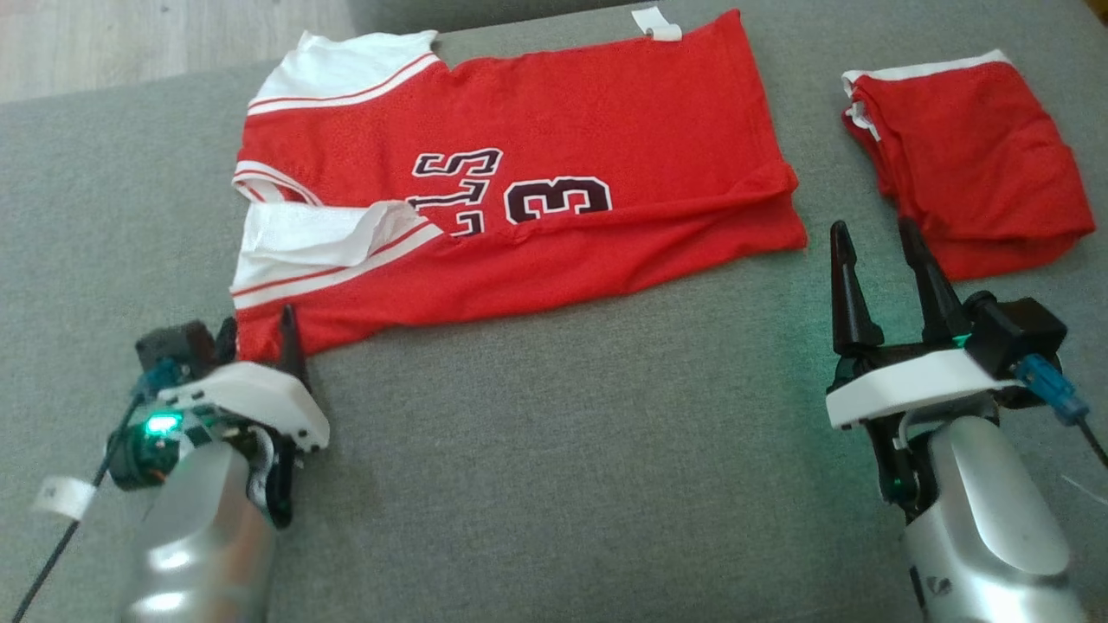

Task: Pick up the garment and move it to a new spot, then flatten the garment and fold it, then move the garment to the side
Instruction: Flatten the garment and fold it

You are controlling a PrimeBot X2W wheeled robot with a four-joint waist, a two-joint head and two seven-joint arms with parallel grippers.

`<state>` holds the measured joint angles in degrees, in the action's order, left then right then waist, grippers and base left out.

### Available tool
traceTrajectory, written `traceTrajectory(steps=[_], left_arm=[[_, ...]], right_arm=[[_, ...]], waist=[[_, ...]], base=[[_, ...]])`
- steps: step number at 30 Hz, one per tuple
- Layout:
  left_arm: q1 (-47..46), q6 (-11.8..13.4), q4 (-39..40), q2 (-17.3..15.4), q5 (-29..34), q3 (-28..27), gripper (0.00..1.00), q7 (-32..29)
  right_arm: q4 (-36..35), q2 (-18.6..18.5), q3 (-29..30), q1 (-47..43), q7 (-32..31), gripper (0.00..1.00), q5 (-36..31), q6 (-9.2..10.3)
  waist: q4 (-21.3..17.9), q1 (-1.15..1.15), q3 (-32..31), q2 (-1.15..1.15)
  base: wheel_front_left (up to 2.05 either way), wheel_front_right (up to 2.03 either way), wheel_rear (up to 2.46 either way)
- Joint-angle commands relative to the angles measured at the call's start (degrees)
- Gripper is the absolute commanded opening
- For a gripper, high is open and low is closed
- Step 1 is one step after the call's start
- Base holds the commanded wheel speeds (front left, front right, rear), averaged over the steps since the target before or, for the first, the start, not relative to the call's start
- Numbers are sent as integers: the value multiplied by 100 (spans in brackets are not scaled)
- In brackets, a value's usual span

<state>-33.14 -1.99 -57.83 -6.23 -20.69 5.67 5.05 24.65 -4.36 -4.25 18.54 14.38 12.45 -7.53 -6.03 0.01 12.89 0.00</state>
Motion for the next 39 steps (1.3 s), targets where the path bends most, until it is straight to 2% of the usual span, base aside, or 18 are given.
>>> traceTrajectory(steps=[1,2,8,13,22,25,32,33,34,35,36,39], left_arm=[[39,-7,-104,-143,-7,-95,33,-133],[10,-34,-163,-147,1,-68,0,-146],[-115,-164,-127,-140,8,-11,0,490],[-239,-327,287,-127,146,166,0,917],[-67,-397,1889,-121,531,269,0,993],[42,-425,2131,-66,599,330,0,993],[138,-487,2336,34,662,508,0,994],[144,-492,2324,39,669,529,0,994],[144,-492,2324,39,669,529,0,994],[149,-497,2308,40,674,544,0,994],[154,-501,2285,40,674,550,0,994],[208,-508,2132,8,662,541,0,994]], right_arm=[[-192,66,-104,157,62,100,-31,4],[-165,71,-96,163,62,100,-38,4],[302,91,-7,326,-100,100,-129,4],[879,122,185,670,-706,100,-143,4],[2256,143,676,1647,-1536,100,-499,4],[2808,145,889,1940,-1754,100,-523,4],[3774,147,1302,2414,-1914,100,-1048,4],[3865,147,1336,2455,-1917,90,-1133,4],[3865,147,1336,2455,-1917,90,-1133,4],[3945,147,1367,2497,-1905,38,-1180,4],[4008,147,1363,2540,-1858,0,-1209,4],[4124,147,1299,2622,-1644,0,-1293,4]], waist=[[-11,-1,10,0],[-12,-1,12,0],[92,-1,-60,0],[267,-1,-128,0],[613,-1,-71,0],[724,-1,-47,0],[899,-1,15,0],[909,-1,18,0],[909,-1,18,0],[914,-1,18,0],[915,-1,15,0],[854,-1,-50,0]], base=[[0,0,0],[0,0,0],[0,0,0],[0,0,0],[0,0,0],[0,0,0],[0,0,0],[0,0,0],[0,0,0],[0,0,0],[0,0,0],[0,0,0]])
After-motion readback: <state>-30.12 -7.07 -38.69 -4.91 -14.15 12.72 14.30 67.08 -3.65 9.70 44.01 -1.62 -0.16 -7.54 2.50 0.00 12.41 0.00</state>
